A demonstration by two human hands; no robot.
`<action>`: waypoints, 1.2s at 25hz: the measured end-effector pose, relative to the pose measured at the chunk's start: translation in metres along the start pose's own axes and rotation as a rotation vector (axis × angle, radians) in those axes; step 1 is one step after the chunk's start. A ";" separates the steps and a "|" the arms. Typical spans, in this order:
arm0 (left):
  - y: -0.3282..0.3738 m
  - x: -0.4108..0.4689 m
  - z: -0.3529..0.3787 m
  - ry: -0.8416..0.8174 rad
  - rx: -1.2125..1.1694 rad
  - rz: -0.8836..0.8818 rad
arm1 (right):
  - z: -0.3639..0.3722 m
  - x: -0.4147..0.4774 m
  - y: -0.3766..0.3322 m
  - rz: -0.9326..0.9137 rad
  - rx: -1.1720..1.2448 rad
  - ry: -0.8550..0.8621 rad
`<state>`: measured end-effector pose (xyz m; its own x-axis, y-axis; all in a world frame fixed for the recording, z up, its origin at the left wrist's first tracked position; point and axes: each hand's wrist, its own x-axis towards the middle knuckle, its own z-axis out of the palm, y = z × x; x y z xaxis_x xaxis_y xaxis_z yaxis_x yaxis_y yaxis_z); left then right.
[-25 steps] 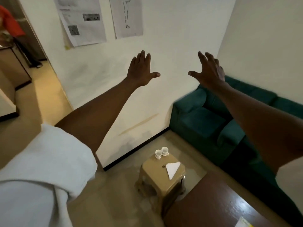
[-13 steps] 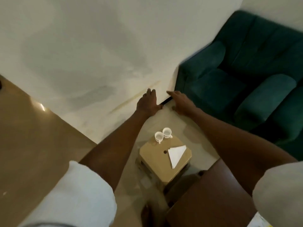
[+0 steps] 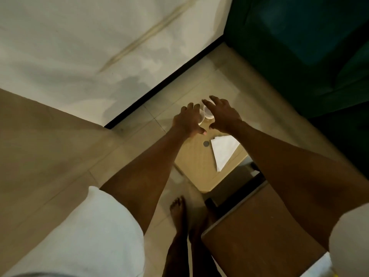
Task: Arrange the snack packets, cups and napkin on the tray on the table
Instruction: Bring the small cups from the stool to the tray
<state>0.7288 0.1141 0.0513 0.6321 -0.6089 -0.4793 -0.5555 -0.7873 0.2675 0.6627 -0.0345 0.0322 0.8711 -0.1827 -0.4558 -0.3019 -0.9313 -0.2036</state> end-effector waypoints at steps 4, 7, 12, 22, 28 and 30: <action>0.008 0.002 0.020 0.116 -0.012 -0.011 | 0.015 0.009 -0.005 0.020 0.020 0.055; 0.011 0.008 0.021 0.226 -0.010 -0.021 | 0.008 0.015 -0.006 0.030 0.014 0.139; 0.023 0.006 -0.031 0.266 -0.056 0.032 | -0.037 0.009 -0.014 0.082 0.035 0.207; 0.137 -0.106 -0.322 0.427 0.020 0.213 | -0.324 -0.156 -0.029 0.230 0.132 0.512; 0.285 -0.242 -0.470 0.516 0.005 0.412 | -0.510 -0.377 -0.004 0.450 0.060 0.781; 0.339 -0.289 -0.491 0.526 0.004 0.503 | -0.539 -0.460 0.011 0.547 0.039 0.829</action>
<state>0.6231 -0.0248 0.6908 0.4750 -0.8641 0.1668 -0.8487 -0.3997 0.3464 0.4680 -0.1304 0.7068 0.5987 -0.7605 0.2513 -0.7429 -0.6446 -0.1807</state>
